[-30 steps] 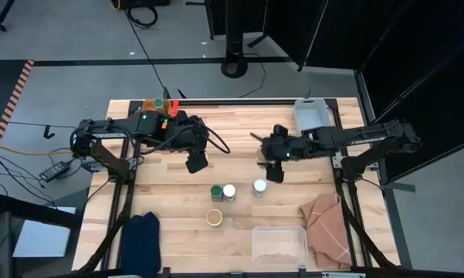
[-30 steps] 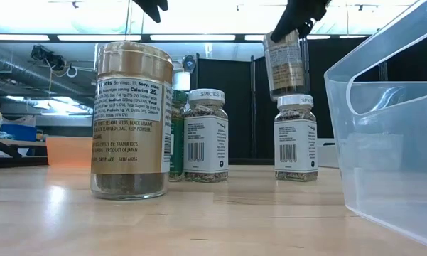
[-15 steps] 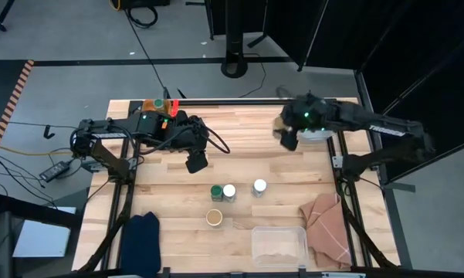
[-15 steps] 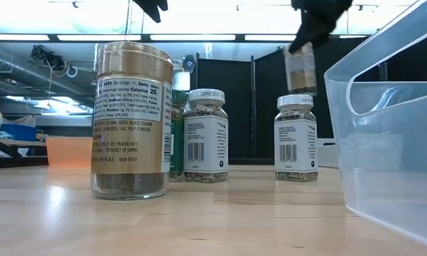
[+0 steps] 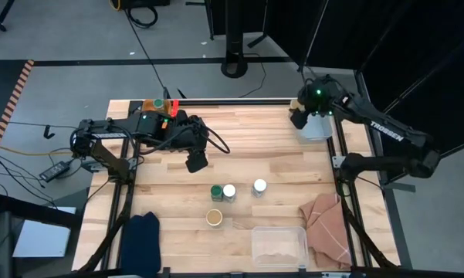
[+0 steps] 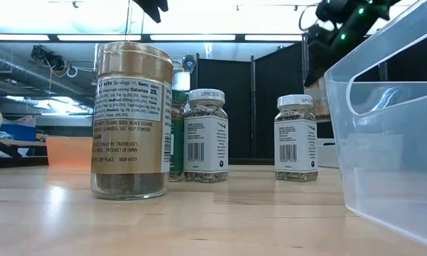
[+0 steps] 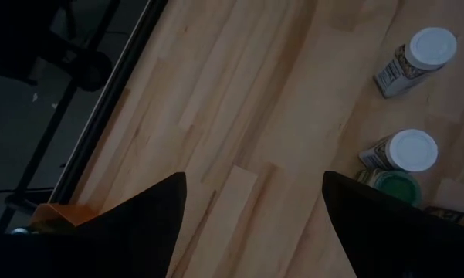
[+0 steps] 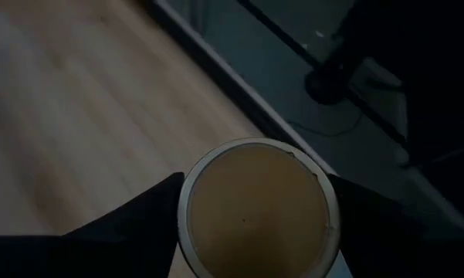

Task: Sort spices by type
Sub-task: Put the right gold seasoning bottle into the gray bin

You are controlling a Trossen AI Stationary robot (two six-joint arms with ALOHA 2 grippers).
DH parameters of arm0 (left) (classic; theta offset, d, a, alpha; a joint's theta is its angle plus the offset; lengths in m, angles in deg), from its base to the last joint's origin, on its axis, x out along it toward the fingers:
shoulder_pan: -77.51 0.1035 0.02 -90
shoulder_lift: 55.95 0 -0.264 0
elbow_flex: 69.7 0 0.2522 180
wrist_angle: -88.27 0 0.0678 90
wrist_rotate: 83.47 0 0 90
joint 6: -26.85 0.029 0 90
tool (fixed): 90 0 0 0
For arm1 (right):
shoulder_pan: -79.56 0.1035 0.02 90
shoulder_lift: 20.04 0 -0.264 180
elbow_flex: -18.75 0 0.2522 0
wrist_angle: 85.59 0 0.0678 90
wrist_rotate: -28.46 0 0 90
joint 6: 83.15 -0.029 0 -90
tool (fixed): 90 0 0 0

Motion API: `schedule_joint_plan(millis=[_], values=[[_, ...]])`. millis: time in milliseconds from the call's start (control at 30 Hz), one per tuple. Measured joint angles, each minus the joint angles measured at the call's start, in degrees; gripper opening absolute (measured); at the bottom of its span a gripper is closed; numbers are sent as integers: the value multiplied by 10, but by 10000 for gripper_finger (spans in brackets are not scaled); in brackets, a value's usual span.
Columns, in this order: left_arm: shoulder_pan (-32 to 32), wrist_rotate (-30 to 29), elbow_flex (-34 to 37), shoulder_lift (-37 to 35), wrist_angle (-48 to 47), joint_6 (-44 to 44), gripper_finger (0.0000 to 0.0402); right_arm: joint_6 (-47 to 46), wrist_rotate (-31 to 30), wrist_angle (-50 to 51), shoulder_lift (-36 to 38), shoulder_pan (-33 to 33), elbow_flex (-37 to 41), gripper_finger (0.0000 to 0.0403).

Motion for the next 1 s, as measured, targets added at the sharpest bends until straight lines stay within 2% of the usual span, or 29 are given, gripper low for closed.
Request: schedule_joint_plan(millis=[200,333,467,567,800,1000], values=[[0,0,0,0,0,0,310,2,41,-37,-31,-90,5,297],[0,0,0,0,0,0,310,2,49,-52,-50,-130,5,293],[0,0,0,0,0,0,310,3,65,-52,-68,-162,5,307],[0,0,0,0,0,0,310,3,81,-51,-79,-182,5,310],[1,-5,0,0,0,0,310,12,94,-59,-88,-211,5,289],[1,-19,0,0,0,0,310,11,97,-66,-88,-221,16,302]])
